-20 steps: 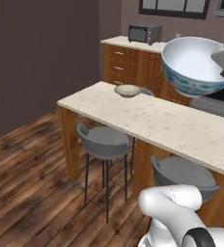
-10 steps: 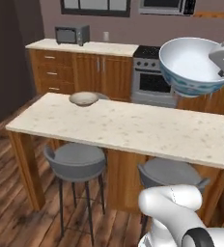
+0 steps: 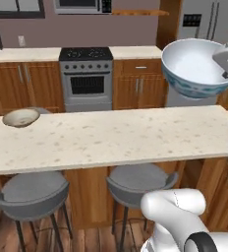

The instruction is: Pick up the bowls from the cabinet and place each bowl in front of a stool on the dining counter.

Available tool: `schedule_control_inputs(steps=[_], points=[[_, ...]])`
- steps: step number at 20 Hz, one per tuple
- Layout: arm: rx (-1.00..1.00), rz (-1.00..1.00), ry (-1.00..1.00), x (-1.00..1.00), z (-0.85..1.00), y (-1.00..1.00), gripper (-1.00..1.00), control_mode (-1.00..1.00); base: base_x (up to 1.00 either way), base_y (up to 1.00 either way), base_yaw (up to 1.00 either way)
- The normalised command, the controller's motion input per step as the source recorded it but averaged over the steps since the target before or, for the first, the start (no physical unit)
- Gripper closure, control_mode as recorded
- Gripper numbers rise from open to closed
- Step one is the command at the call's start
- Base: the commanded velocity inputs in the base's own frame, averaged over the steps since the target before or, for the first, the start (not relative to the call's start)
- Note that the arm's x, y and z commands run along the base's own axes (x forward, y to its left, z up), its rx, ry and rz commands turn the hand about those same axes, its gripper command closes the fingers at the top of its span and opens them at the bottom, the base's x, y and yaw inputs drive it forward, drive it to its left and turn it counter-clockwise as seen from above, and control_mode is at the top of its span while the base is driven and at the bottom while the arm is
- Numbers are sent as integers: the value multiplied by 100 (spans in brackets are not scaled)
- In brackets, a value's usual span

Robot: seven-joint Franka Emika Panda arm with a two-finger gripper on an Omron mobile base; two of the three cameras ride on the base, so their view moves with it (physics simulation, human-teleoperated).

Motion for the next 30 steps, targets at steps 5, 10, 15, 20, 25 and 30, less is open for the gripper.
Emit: schedule_control_inputs(steps=[5, 10, 15, 20, 25, 30], points=[[0, 0, 0, 0, 0, 0, 100, 100, 29, 22, -47], [0, 0, 0, 0, 0, 0, 100, 100, 37, 17, -9], [0, 0, 0, 0, 0, 0, 100, 100, 25, 3, -1], [0, 0, 0, 0, 0, 0, 100, 100, 20, 6, 0], [0, 0, 5, 29, -21, 13, 100, -100, 5, 2, 0], [0, 0, 14, 37, -44, 22, 100, -100, 0, 0, 0]])
